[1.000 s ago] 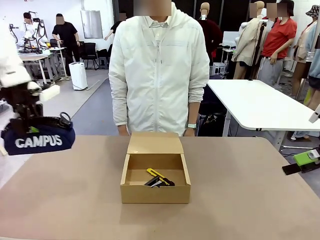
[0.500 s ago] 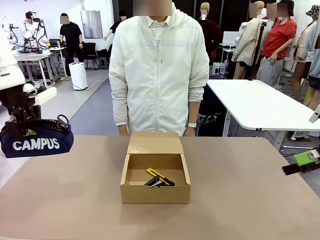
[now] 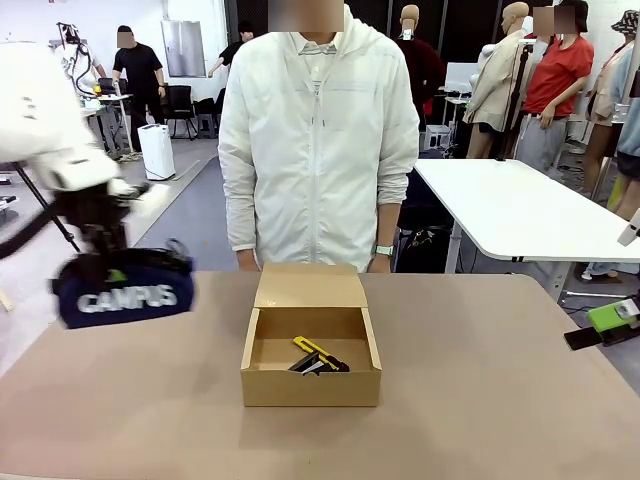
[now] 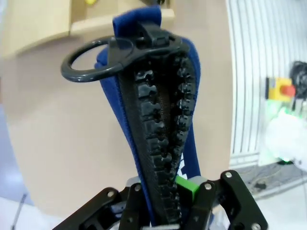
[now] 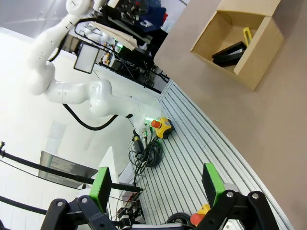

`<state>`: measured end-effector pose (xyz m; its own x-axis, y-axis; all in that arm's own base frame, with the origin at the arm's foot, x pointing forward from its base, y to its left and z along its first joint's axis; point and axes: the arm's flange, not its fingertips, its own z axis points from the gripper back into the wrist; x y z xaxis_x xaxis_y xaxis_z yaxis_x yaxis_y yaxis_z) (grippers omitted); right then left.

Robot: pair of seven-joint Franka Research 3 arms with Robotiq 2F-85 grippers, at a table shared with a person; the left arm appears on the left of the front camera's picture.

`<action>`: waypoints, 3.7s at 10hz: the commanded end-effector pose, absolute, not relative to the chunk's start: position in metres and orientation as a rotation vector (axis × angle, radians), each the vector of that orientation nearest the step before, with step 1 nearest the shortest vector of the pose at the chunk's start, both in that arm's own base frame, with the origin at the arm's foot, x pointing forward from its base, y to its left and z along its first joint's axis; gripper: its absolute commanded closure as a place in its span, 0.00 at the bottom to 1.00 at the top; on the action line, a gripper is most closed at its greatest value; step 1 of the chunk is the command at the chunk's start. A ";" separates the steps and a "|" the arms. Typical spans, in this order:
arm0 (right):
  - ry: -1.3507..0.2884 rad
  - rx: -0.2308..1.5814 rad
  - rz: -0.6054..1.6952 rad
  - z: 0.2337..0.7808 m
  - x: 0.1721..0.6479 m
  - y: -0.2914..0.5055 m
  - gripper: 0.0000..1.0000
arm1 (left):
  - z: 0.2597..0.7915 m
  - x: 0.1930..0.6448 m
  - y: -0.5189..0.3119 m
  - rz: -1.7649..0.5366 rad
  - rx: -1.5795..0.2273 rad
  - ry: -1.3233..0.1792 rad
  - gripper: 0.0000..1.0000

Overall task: Pack the items into the box.
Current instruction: Pick up the item indicated by the person and place it inside the Mailer Box.

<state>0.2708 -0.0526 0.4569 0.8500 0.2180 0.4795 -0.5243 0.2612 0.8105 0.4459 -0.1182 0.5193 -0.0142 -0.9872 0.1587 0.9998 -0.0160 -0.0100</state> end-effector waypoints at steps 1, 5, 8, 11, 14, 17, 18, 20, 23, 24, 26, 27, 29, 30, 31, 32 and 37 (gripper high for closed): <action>-0.287 1.202 0.523 0.457 0.267 -0.056 0.00 | 0.512 0.478 -0.207 -1.660 -0.174 -0.032 1.00; -0.287 1.202 0.523 0.457 0.267 -0.056 0.00 | 0.480 0.528 -0.332 -1.678 -0.143 -0.090 1.00; -0.287 1.202 0.523 0.457 0.267 -0.056 0.00 | 0.465 0.528 -0.340 -1.648 -0.145 -0.106 1.00; -0.287 1.202 0.523 0.457 0.267 -0.056 0.00 | 0.465 0.539 -0.352 -1.664 -0.145 -0.125 1.00; -0.287 1.202 0.523 0.457 0.267 -0.056 0.00 | 0.418 0.533 -0.360 -1.676 -0.175 -0.023 1.00; -0.287 1.202 0.523 0.457 0.267 -0.056 0.00 | 0.386 0.533 -0.365 -1.708 -0.266 -0.002 1.00; -0.287 1.202 0.523 0.457 0.267 -0.056 0.00 | 0.375 0.537 -0.368 -1.704 -0.277 0.029 1.00; -0.287 1.202 0.523 0.457 0.267 -0.056 0.00 | 0.358 0.543 -0.371 -1.714 -0.345 0.068 1.00; -0.287 1.202 0.523 0.457 0.267 -0.056 0.00 | 0.354 0.545 -0.370 -1.703 -0.358 0.075 0.22; -0.287 1.202 0.523 0.457 0.267 -0.056 0.00 | 0.356 0.545 -0.370 -1.702 -0.351 0.069 0.00; -0.287 1.202 0.523 0.457 0.267 -0.056 0.00 | 0.363 0.541 -0.370 -1.693 -0.341 0.054 0.00; -0.287 1.202 0.523 0.457 0.267 -0.056 0.00 | 0.371 0.539 -0.369 -1.698 -0.348 0.029 0.00; -0.287 1.202 0.523 0.457 0.267 -0.056 0.00 | 0.402 0.532 -0.363 -1.688 -0.366 -0.040 0.00; -0.287 1.202 0.523 0.457 0.267 -0.056 0.00 | 0.429 0.527 -0.355 -1.651 -0.395 -0.081 0.00; -0.287 1.202 0.523 0.457 0.267 -0.056 0.00 | 0.459 0.521 -0.342 -1.597 -0.451 -0.154 0.00; -0.287 1.202 0.523 0.457 0.267 -0.056 0.00 | 0.489 0.513 -0.322 -1.464 -0.494 -0.230 0.00; -0.287 1.202 0.523 0.457 0.267 -0.056 0.00 | 0.581 0.351 -0.111 -0.951 -0.819 -0.577 0.00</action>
<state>0.2707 -0.0527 0.4567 0.8505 0.2176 0.4789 -0.5235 0.2607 0.8112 0.4275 -0.1516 0.5969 0.4778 -0.5466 0.6877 0.8768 0.2485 -0.4117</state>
